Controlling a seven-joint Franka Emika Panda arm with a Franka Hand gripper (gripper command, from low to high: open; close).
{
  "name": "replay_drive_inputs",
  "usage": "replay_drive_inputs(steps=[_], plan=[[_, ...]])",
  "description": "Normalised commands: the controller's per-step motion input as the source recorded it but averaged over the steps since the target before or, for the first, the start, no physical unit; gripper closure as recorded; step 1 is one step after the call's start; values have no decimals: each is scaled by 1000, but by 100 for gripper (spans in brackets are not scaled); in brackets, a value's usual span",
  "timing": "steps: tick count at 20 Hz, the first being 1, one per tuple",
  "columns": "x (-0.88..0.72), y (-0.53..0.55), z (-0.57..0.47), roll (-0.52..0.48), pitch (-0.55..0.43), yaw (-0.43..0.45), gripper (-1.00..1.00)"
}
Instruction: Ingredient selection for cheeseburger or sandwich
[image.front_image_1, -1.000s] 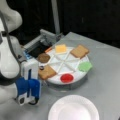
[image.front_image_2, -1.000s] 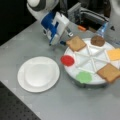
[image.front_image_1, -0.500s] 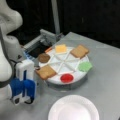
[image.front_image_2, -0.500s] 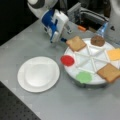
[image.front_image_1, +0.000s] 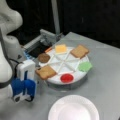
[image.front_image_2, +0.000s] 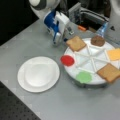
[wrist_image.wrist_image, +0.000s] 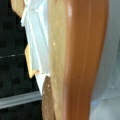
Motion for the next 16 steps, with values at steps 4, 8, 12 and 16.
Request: replay_drive_inputs(steps=[4, 8, 12, 16], plan=[[69, 167, 50, 32, -3, -172, -100], [68, 112, 42, 10, -20, -151, -100], [85, 108, 34, -2, -30, -150, -100], [103, 134, 7, -20, -46, -148, 100]])
